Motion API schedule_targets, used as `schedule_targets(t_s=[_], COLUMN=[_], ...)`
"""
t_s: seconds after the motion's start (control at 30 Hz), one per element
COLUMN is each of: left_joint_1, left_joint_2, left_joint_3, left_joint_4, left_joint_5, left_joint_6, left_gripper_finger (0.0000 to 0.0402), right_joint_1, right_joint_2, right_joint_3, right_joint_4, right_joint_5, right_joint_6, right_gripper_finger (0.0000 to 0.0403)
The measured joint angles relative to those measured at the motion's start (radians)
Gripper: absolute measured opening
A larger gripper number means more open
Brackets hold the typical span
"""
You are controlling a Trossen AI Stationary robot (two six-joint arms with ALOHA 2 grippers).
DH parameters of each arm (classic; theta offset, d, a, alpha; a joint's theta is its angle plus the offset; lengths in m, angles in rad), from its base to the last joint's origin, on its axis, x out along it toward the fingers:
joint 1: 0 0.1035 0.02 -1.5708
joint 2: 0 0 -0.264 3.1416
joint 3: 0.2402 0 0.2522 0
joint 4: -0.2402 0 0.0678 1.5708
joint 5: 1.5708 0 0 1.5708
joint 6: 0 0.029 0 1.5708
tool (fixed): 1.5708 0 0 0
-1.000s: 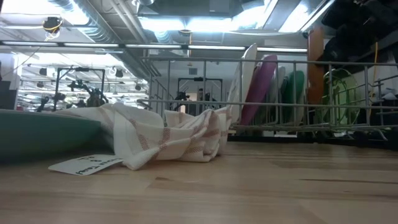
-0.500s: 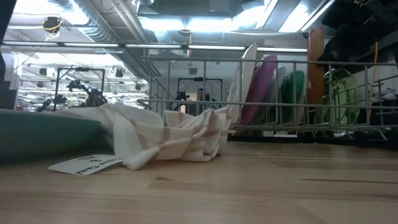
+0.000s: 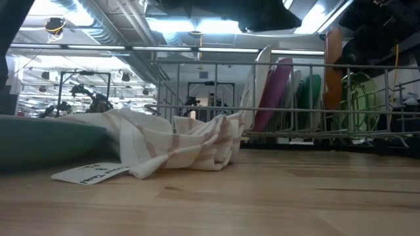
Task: Sort dishes
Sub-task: Put the brown plate into the dish rack
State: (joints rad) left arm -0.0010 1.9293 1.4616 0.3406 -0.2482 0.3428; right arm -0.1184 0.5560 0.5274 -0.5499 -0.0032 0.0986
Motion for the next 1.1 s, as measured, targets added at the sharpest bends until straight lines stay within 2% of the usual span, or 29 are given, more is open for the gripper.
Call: schedule_targets(t_s=[0.13,0.4,0.57,0.67,1.1], left_joint_1=[-0.024,-0.068,-0.090,-0.095,-0.104], left_joint_2=[-0.001,-0.001,-0.001,-0.001,-0.002], left_joint_3=[0.000,0.000,0.000,0.000,0.000], left_joint_4=[-0.004,-0.054,-0.059,-0.071,-0.079], left_joint_5=[0.002,0.001,0.001,0.001,0.000], left_joint_6=[-0.002,-0.003,-0.003,-0.003,-0.031], left_gripper_finger=[0.0123,0.0123,0.0123,0.0123,0.0123], right_joint_1=[0.000,0.000,0.000,0.000,0.000], right_joint_2=[0.000,-0.002,-0.005,-0.012,-0.013], right_joint_3=[0.000,0.003,0.003,0.007,0.158], right_joint_4=[0.000,0.005,0.000,-0.009,-0.122], right_joint_5=[-0.007,0.003,-0.001,-0.005,-0.026], right_joint_6=[-0.001,-0.055,-0.070,-0.085,-0.165], right_gripper_finger=[0.0088,0.0014,0.0026,0.0018,0.0011])
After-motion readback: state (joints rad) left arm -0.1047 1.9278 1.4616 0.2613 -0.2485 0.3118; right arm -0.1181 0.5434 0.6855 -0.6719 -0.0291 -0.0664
